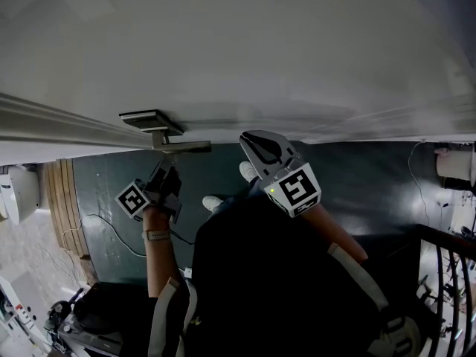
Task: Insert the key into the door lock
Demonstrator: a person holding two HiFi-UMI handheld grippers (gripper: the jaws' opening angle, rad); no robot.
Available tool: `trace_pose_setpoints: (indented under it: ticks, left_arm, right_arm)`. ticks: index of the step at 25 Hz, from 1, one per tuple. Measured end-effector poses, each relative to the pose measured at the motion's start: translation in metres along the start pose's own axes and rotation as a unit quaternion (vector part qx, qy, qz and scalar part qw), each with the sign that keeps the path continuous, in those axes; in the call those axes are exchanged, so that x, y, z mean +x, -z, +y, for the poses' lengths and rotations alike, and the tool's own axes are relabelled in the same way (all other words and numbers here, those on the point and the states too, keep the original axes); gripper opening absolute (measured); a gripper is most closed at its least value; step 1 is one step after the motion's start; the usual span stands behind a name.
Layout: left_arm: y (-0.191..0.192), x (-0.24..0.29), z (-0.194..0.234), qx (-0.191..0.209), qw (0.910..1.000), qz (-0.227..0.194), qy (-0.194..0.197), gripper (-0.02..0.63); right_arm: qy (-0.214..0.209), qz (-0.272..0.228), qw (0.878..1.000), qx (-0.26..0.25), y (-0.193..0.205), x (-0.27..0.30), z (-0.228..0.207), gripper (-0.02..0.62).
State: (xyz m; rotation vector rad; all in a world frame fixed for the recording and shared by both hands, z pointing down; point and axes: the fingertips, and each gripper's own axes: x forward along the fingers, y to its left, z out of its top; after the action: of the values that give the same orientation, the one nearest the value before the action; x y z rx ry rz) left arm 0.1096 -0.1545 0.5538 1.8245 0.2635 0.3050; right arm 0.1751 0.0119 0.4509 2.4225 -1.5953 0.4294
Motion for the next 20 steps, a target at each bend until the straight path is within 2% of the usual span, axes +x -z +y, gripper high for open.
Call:
trace_pose_setpoints:
  ticks: [11,17,20]
  left_arm:
    - [-0.0027,-0.0028,-0.0062,0.001,1.0000,0.000,0.007,0.028]
    - [-0.0048,0.0008,-0.0055,0.015,0.9997,0.015,-0.007,0.028]
    - [-0.0050,0.0018,-0.0060,0.009,0.9998,0.017,-0.007,0.028]
  right_arm:
    - [0.000,-0.002,1.000,0.001,-0.0031,0.0024,0.0008,0.028]
    - [0.001,-0.004,1.000,0.002,-0.0044,0.0031,-0.0007,0.028]
    - [0.001,-0.005,1.000,0.003,-0.0059,0.0030,-0.0015,0.028]
